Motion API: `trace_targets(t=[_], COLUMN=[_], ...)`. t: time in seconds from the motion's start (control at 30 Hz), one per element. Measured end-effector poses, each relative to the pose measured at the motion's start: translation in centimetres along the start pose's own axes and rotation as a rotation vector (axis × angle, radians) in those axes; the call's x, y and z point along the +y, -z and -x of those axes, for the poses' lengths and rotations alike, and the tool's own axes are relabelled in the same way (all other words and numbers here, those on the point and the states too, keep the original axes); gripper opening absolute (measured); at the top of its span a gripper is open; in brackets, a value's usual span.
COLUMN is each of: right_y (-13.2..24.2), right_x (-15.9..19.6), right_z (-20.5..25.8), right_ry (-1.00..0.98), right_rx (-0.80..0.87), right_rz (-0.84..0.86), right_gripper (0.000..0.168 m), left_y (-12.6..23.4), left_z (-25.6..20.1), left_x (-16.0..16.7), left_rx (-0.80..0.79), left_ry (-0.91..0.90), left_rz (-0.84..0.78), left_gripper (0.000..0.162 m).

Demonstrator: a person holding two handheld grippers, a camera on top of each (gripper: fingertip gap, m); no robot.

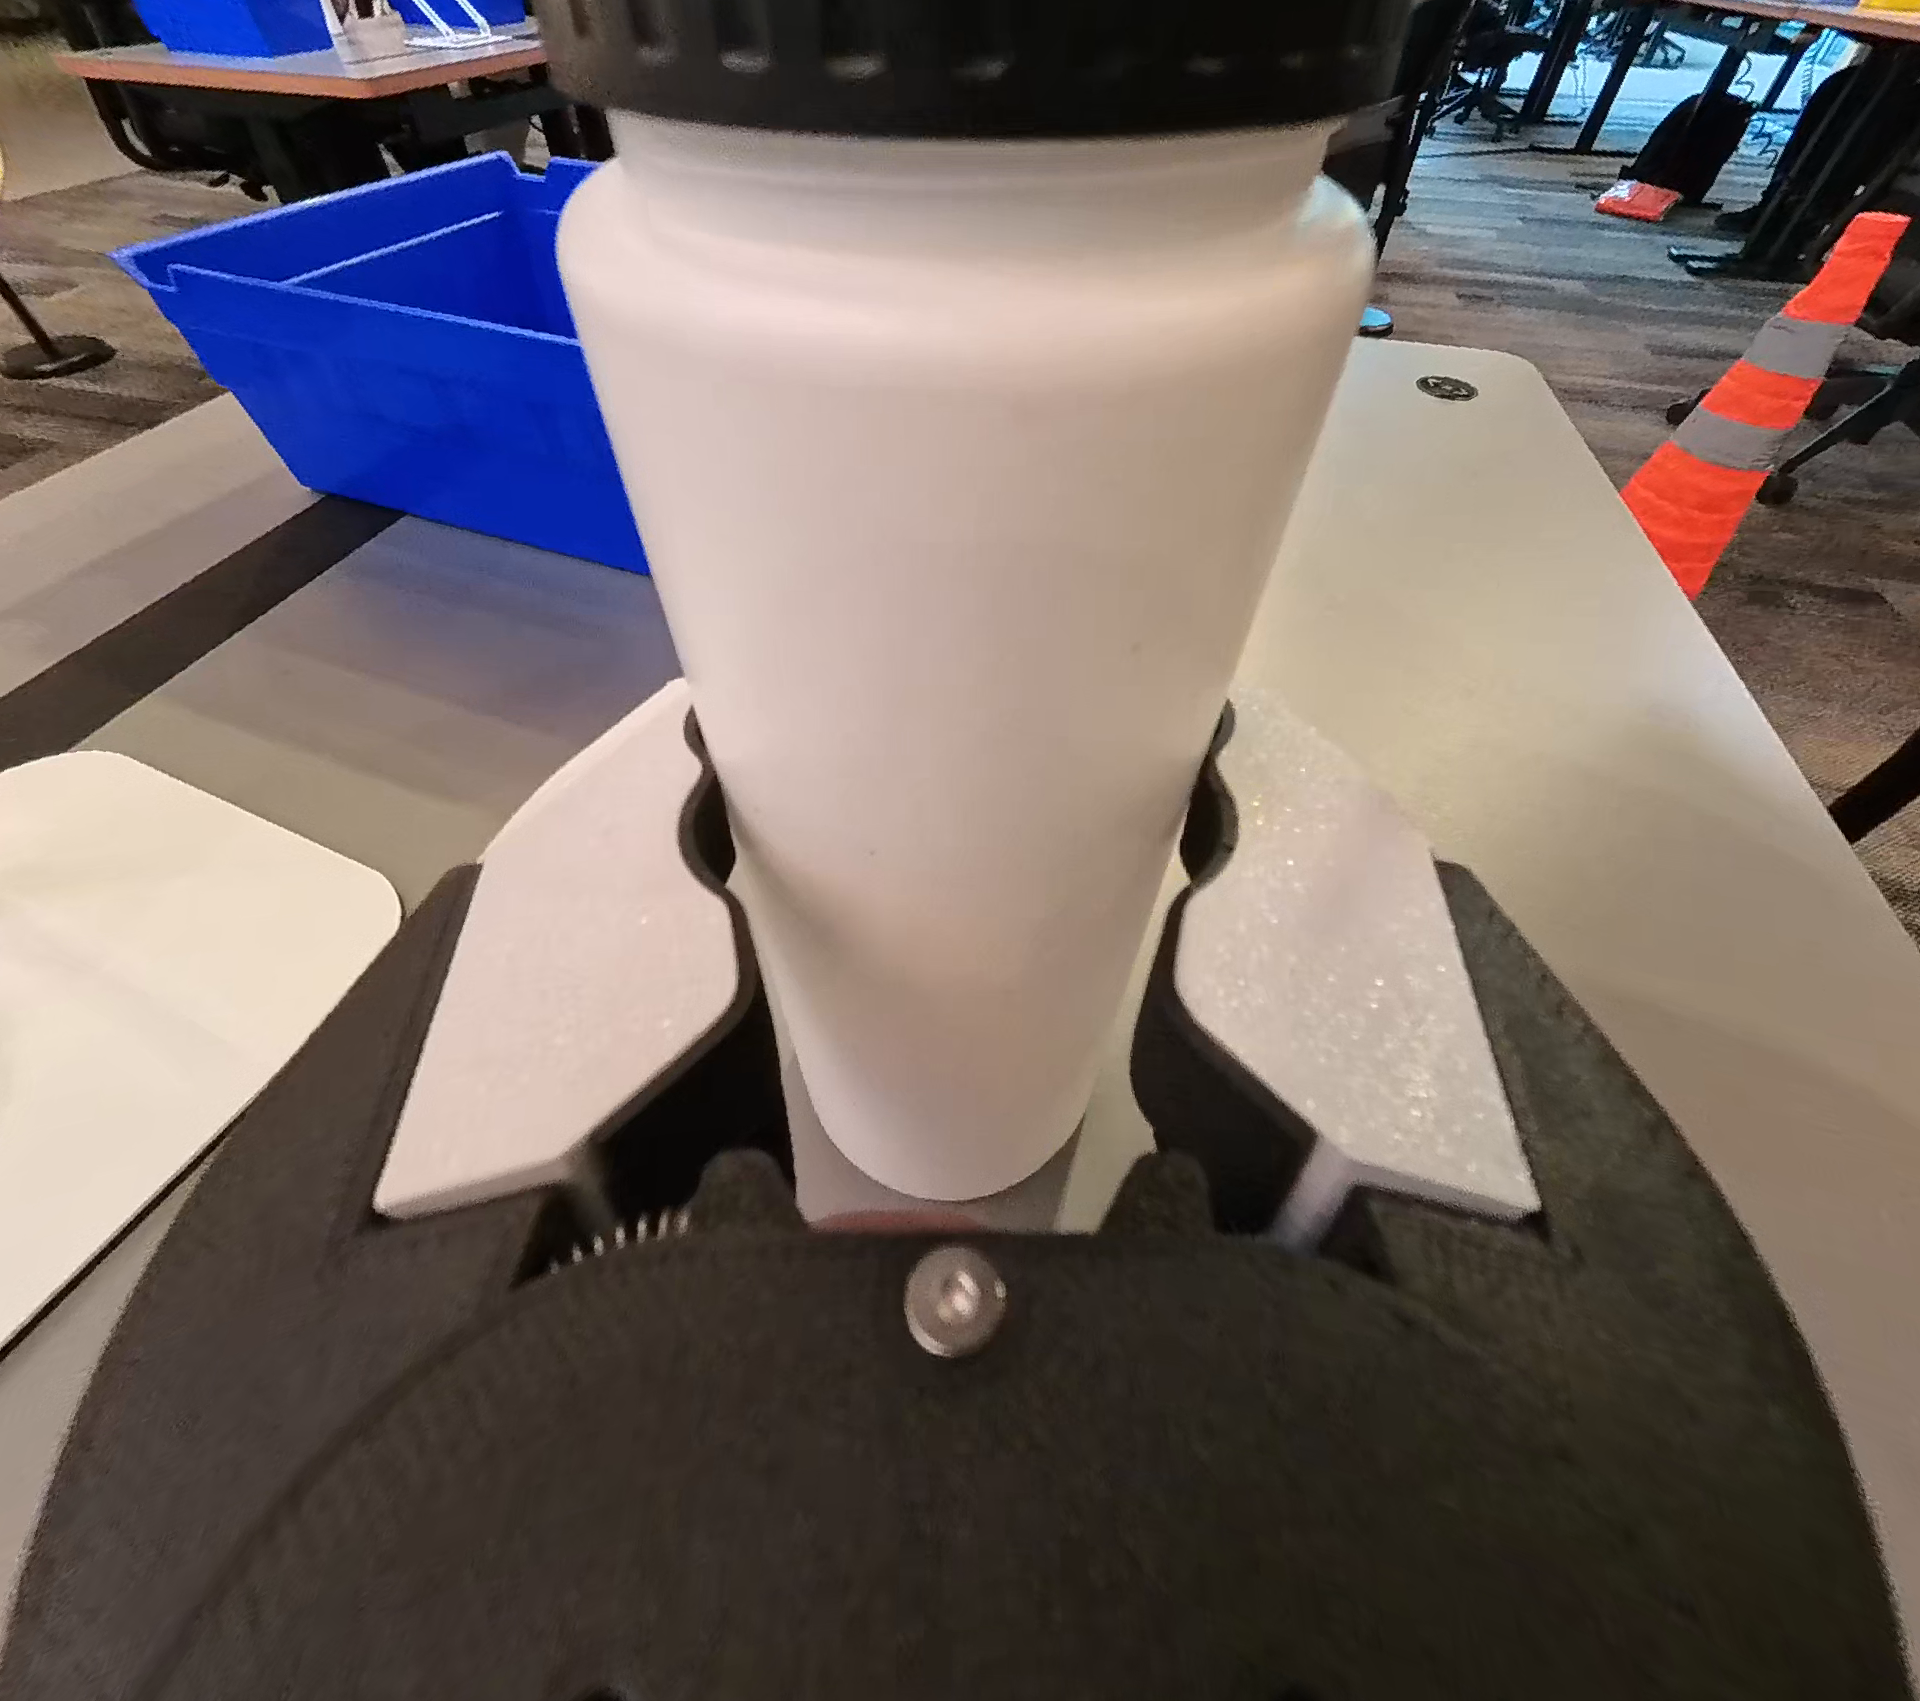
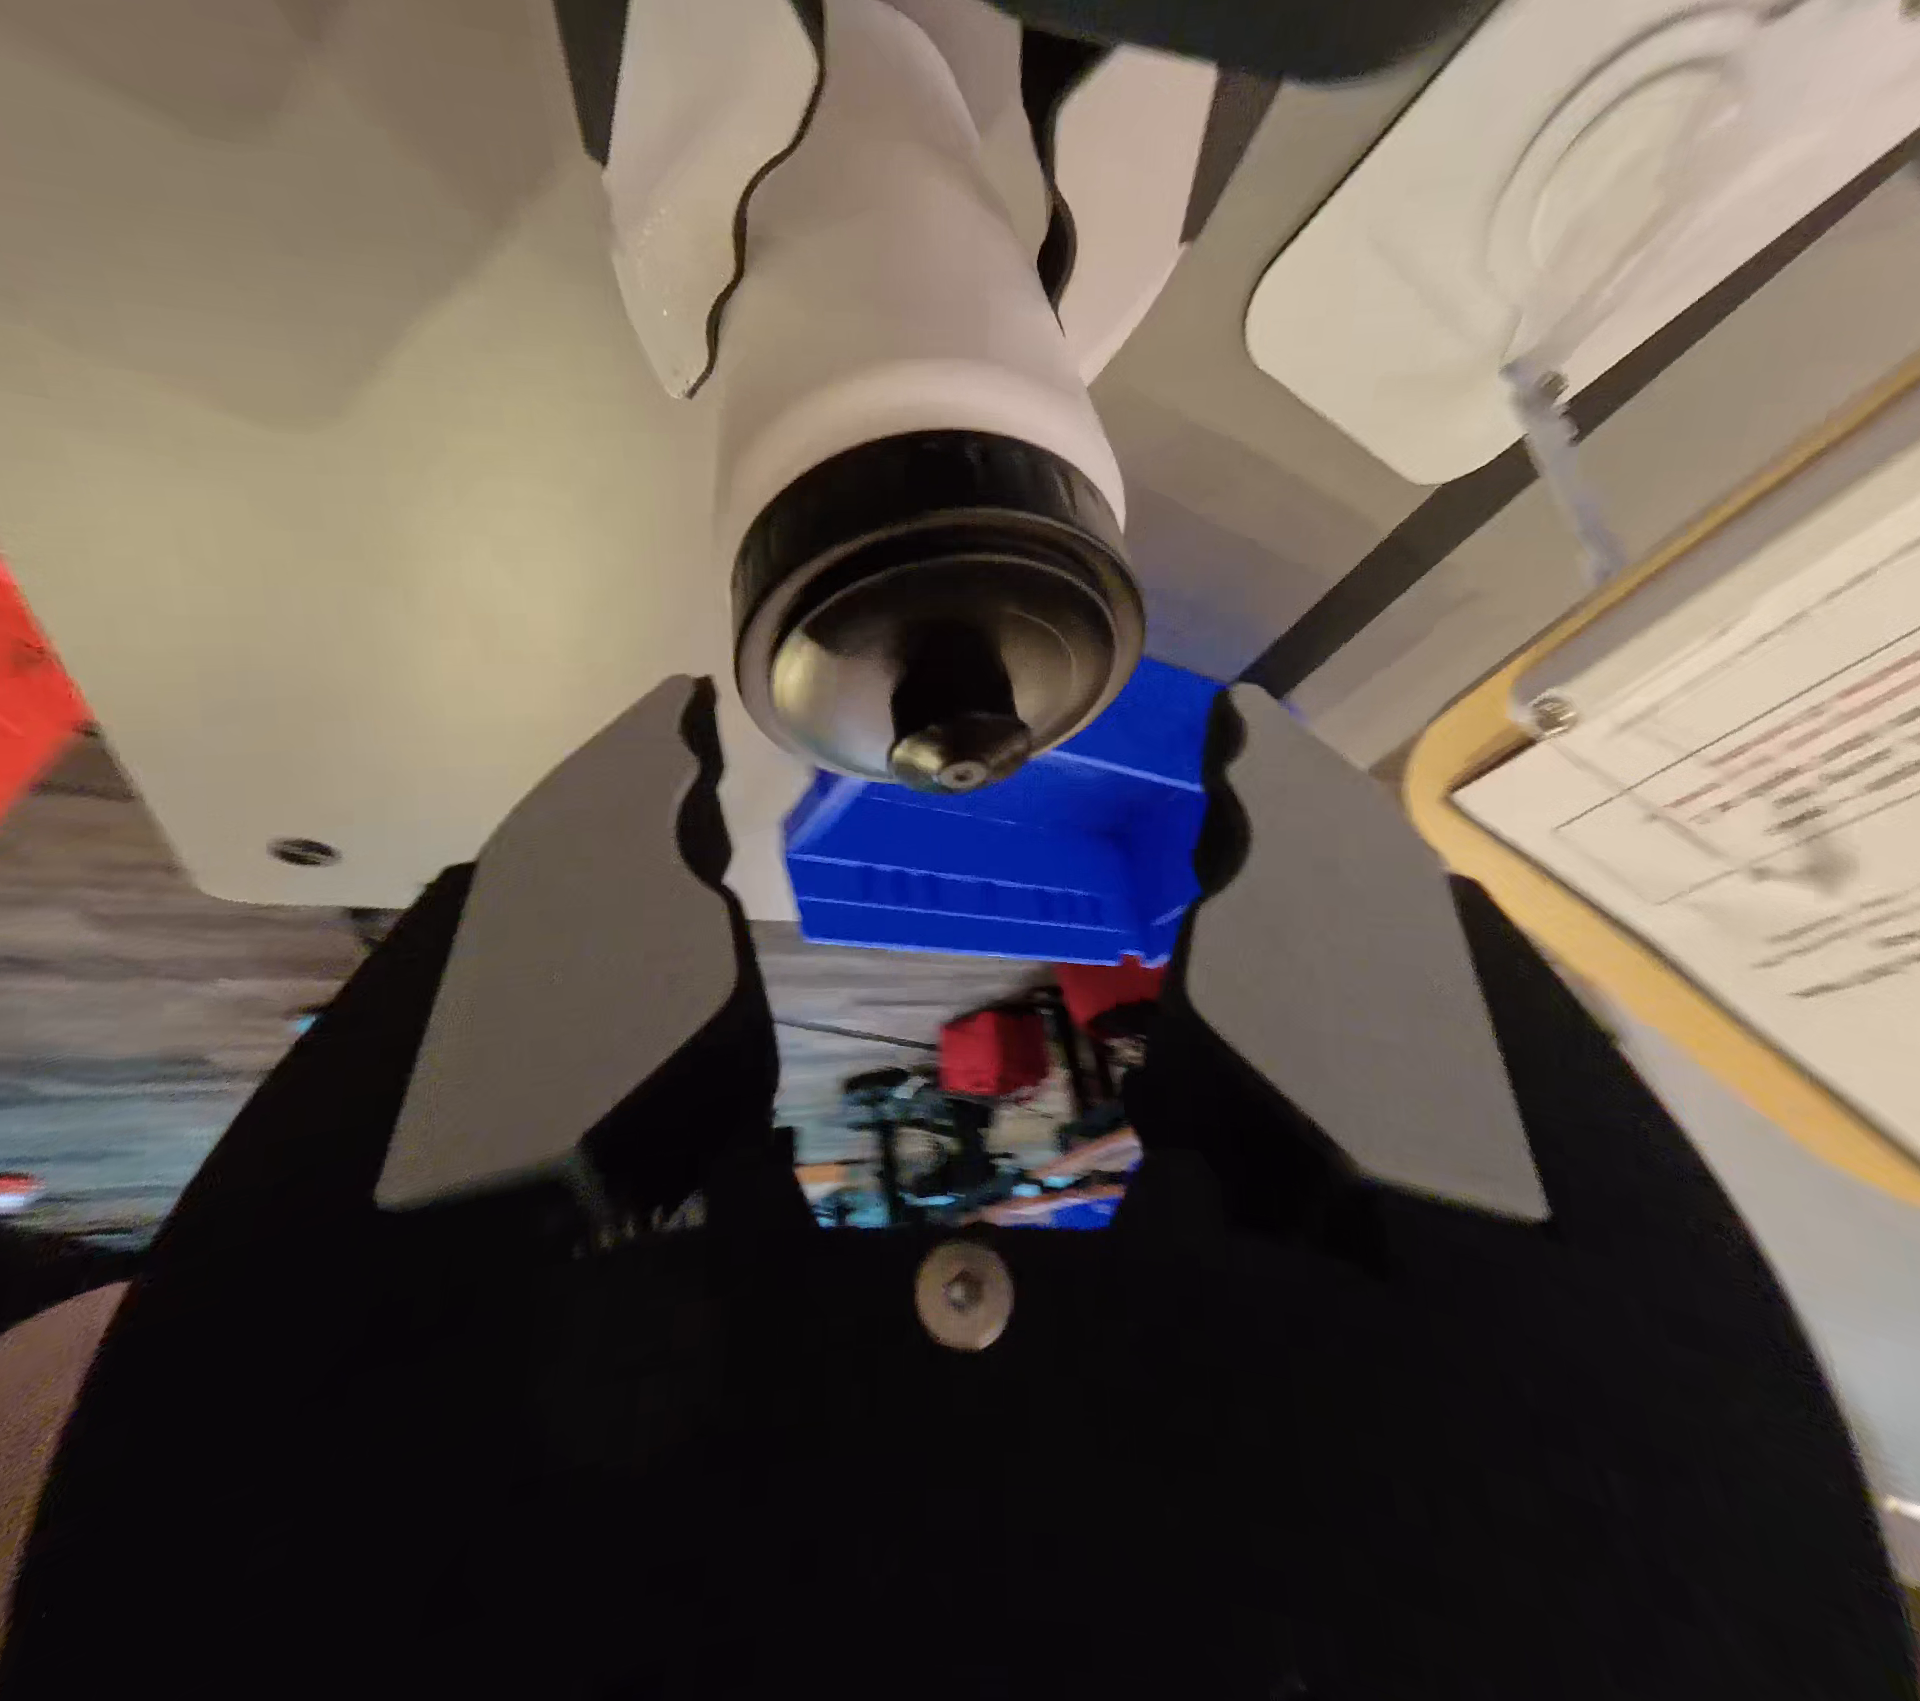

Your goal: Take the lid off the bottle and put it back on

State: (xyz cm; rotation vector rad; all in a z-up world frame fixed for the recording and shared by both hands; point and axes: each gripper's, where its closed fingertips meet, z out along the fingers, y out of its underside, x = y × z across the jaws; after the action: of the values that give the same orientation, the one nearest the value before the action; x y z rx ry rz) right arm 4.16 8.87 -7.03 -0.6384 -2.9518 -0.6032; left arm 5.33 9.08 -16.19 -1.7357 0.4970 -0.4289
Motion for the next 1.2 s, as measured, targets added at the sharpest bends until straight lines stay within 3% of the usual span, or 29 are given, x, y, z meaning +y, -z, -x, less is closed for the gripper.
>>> trace_targets(t=[0.1,0.23,0.3,0.4,0.67,0.77,0.9,0.97,1.1,1.13,1.2], right_y=[-0.1,-0.3,-0.3,-0.3,0.1,0.2,0.0,0.0,-0.1,0.0,0.0], right_x=[-0.2,-1.2,-1.3,-1.1,-0.4,-0.3,-0.9,-1.2,-1.1,-1.2,-1.4], right_z=[0.6,1.0,1.0,1.0,-0.1,-0.2,0.0,0.4,0.7,0.9,0.8], right_ry=[-0.213,-0.435,-0.449,-0.326,0.227,0.256,0.018,-0.151,-0.396,-0.425,-0.428], right_rx=[-0.136,-0.29,-0.308,-0.251,0.032,0.062,-0.036,-0.128,-0.277,-0.317,-0.317], right_rz=[-0.107,-0.282,-0.326,-0.279,0.061,0.11,-0.022,-0.114,-0.257,-0.29,-0.33], right_gripper=[0.098,0.075,0.073,0.073,0.07,0.07,0.099,0.101,0.083,0.073,0.072], left_y=[-0.1,-0.1,-0.1,-0.1,0.1,0.1,0.1,0.1,0.0,0.0,0.1], left_z=[-0.1,0.0,0.0,0.0,0.2,0.2,0.1,0.0,0.0,0.0,0.1], left_x=[0.0,0.0,0.0,0.0,0.0,0.0,0.0,0.0,0.0,0.0,0.0], left_rx=[-0.004,-0.004,-0.003,-0.002,-0.006,-0.006,-0.007,-0.007,-0.006,-0.006,-0.004], left_ry=[-0.01,0.002,0.005,0.0,0.003,0.0,-0.006,-0.009,-0.006,-0.002,0.005], left_rz=[0.006,0.0,0.0,0.002,0.002,0.003,0.007,0.009,0.007,0.006,0.001], left_gripper=[0.085,0.086,0.086,0.085,0.085,0.085,0.085,0.085,0.086,0.086,0.086])
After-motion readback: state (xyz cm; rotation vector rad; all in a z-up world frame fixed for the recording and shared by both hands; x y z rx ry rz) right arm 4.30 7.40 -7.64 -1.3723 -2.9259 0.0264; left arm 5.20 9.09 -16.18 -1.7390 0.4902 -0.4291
